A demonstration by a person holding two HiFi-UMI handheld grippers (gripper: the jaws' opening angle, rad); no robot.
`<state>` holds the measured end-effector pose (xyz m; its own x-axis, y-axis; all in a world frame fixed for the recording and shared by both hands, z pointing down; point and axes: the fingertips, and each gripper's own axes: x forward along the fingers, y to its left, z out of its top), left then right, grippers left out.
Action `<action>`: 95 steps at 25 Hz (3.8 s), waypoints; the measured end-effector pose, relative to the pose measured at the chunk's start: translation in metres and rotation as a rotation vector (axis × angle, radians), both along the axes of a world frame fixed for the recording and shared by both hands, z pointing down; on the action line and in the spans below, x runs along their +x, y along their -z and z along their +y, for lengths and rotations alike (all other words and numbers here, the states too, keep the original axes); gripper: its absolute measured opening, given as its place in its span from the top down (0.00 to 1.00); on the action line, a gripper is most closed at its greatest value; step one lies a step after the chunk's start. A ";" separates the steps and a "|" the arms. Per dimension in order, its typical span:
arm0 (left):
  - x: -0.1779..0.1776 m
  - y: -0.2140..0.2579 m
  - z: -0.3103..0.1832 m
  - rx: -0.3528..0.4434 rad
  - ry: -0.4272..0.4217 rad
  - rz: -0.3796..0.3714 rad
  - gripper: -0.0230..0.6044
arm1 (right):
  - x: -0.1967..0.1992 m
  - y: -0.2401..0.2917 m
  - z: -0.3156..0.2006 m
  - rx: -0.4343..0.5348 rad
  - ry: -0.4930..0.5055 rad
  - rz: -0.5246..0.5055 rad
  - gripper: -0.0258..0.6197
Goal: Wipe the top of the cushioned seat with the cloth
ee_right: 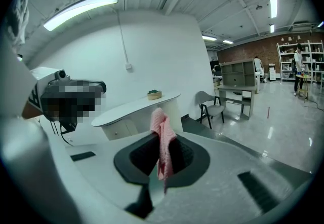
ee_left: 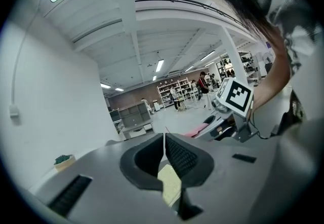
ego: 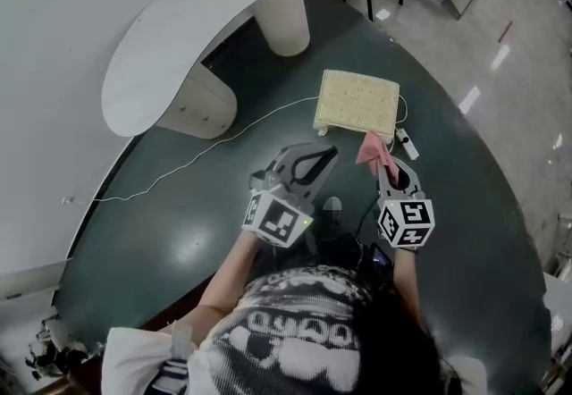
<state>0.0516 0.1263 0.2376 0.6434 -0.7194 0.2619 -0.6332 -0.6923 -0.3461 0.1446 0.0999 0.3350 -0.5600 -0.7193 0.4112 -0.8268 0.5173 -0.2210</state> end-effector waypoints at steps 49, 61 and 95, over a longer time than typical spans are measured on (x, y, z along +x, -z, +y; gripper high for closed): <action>-0.113 -0.258 -0.306 0.007 -0.263 -0.296 0.94 | -0.131 -0.385 -0.336 -0.419 0.018 0.029 0.95; -0.102 -0.334 -0.323 -0.043 -0.265 -0.296 0.94 | -0.147 -0.466 -0.362 -0.441 0.054 0.005 0.95; -0.057 -0.340 -0.298 -0.115 -0.324 -0.262 0.94 | 0.059 -0.455 -0.324 -0.460 -0.194 0.165 0.95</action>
